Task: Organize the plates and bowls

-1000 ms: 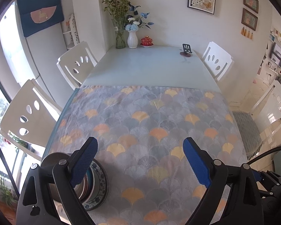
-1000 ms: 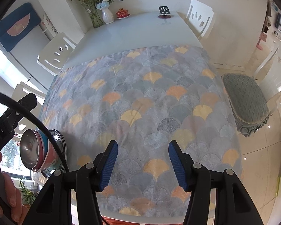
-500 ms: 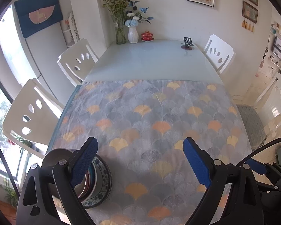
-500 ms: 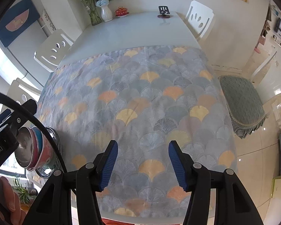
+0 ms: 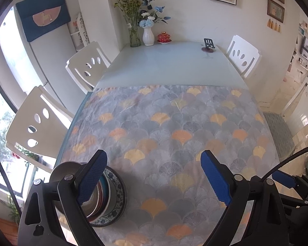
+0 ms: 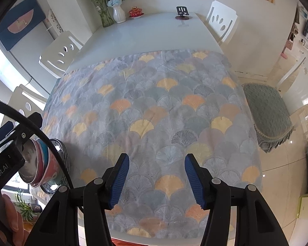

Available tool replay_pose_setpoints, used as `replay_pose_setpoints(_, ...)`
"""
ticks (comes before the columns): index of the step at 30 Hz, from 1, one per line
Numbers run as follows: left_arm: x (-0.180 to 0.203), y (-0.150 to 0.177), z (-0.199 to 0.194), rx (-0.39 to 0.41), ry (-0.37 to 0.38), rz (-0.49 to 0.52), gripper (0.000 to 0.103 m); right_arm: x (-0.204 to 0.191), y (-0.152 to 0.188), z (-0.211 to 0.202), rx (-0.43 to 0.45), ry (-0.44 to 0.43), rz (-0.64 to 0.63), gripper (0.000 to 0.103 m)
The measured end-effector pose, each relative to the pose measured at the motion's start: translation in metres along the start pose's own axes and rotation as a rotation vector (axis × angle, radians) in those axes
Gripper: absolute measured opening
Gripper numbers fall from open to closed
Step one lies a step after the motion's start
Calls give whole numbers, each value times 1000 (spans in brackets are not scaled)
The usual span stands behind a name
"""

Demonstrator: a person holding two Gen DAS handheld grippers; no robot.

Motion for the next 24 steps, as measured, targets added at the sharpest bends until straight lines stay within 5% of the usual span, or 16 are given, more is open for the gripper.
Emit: replay_pose_setpoints(24,-1,3,-2,-6,1,-12,92,-7,-2,-1,0,-19,-22,54)
Point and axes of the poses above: each gripper's, at about its wrist camera, not at the fingertips, and z roughly the way its jaws point, x to its right, y to its underside, the point moved 5 cm from there along z, roughly the way its jaws point, and after that the axes turned 3 degrees about -z, right-handed, at the moved point
